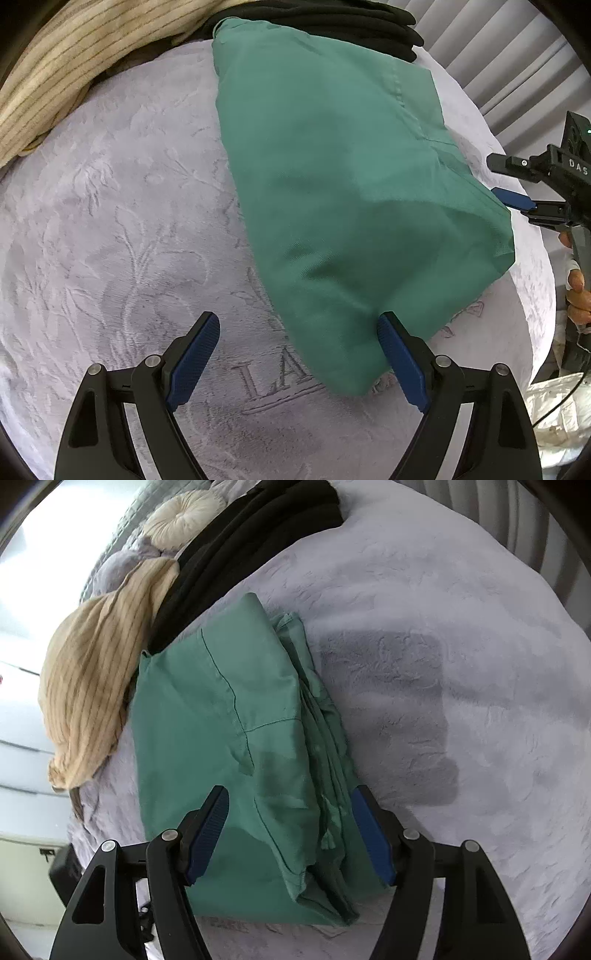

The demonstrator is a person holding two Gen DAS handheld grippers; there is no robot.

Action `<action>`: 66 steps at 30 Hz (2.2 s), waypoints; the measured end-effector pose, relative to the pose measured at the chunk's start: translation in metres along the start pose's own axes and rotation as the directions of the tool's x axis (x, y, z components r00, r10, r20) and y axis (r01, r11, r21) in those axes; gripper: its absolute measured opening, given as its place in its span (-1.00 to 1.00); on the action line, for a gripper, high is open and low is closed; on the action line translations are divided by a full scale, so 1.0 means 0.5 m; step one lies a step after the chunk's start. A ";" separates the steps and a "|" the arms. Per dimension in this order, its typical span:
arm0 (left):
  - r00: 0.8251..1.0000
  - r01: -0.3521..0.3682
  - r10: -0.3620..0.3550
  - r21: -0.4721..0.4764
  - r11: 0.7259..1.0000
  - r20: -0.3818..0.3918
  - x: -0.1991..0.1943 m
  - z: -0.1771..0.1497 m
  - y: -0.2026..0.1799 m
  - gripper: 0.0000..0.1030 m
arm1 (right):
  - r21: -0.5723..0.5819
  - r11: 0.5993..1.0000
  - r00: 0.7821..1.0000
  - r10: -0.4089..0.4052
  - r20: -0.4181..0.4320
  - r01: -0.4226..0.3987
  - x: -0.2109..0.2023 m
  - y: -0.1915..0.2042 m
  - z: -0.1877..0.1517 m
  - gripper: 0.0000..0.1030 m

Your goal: Fold large clothes

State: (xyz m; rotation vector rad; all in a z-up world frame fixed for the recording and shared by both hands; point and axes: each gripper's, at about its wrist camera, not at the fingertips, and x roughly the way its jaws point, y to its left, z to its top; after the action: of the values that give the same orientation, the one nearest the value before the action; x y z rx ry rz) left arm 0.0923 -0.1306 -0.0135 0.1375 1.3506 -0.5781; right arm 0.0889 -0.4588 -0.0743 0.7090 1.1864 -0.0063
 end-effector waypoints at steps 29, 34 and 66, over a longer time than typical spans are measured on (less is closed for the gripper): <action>0.947 0.310 -0.319 -0.183 0.933 -0.025 0.113 0.083 0.061 1.00 | 0.015 0.939 0.917 0.337 -0.214 -0.342 0.181 -0.040 0.174 0.60; 0.950 0.296 -0.306 -0.137 0.945 -0.055 0.137 0.076 0.031 1.00 | 0.046 0.907 0.878 0.416 -0.237 -0.418 0.216 -0.030 0.191 0.60; 0.906 0.409 -0.422 -0.185 0.894 -0.036 -0.197 -0.269 0.248 0.06 | 0.370 0.668 0.667 0.729 -0.153 -0.646 0.123 0.120 -0.174 -0.48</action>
State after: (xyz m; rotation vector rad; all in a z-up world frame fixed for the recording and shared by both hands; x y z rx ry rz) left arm 0.0218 0.0622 0.0192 -0.2844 1.5083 -0.8153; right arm 0.0622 -0.3458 -0.1124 1.4422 1.1280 0.6109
